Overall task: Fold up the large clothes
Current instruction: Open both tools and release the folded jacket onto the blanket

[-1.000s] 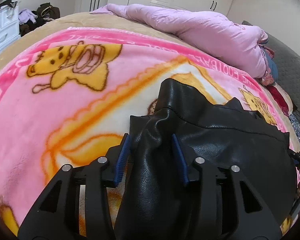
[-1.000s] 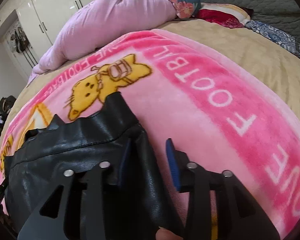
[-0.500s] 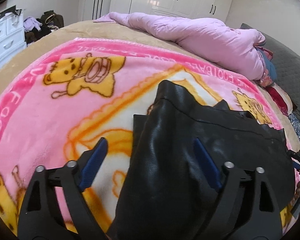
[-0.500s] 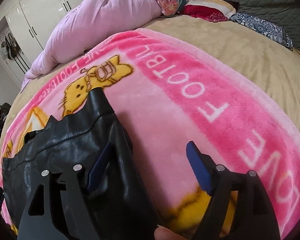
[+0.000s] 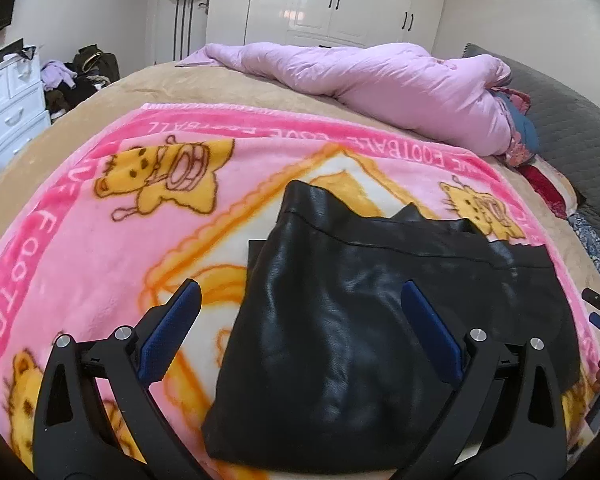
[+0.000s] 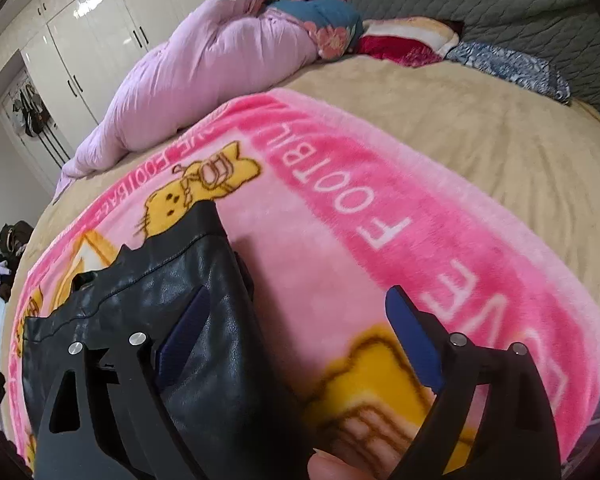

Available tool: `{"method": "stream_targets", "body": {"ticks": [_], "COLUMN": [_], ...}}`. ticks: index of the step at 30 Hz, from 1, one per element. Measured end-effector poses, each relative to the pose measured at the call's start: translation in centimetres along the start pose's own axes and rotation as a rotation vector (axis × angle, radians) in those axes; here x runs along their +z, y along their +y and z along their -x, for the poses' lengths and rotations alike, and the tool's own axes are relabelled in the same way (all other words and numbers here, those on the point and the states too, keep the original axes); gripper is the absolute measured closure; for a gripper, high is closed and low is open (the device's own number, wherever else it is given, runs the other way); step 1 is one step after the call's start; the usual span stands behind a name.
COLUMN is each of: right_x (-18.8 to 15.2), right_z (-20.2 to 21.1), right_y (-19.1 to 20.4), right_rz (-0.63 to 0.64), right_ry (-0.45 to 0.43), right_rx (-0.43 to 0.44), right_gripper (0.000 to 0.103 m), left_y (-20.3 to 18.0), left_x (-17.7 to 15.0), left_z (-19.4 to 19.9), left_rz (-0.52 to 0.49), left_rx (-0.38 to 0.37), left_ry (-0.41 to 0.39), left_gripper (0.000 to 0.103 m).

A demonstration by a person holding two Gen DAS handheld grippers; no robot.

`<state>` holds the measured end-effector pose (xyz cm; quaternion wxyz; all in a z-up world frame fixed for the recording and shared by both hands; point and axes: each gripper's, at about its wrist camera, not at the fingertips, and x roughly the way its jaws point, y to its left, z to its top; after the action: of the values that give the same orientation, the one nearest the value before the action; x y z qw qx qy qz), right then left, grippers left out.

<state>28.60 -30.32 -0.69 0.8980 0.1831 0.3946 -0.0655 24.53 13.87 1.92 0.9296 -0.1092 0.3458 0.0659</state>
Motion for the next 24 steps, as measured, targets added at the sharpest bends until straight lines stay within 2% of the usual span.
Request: {"method": "stream_targets", "body": {"ticks": [6, 13, 18, 24], "right_x": [-0.7, -3.0, -4.7, -6.3], "right_z": [2.3, 4.9, 6.3, 8.0], "right_y": [0.2, 1.4, 3.2, 5.3], "right_rz": [-0.006, 0.100, 0.200, 0.284], "right_ry": [-0.038, -0.086, -0.117, -0.153], "right_rx": [0.034, 0.048, 0.082, 0.146], "right_gripper": [0.012, 0.014, 0.030, 0.055], "left_y": [-1.0, -2.3, -3.1, -4.0], "left_x": [-0.2, -0.8, -1.7, -2.9], "left_z": [1.6, 2.9, 4.0, 5.1], "left_rz": [-0.010, -0.035, -0.052, -0.095], "left_rx": [-0.018, -0.030, -0.052, -0.055], "left_ry": [-0.007, -0.011, -0.011, -0.007], "left_gripper": [0.009, 0.009, 0.009, 0.009]}}
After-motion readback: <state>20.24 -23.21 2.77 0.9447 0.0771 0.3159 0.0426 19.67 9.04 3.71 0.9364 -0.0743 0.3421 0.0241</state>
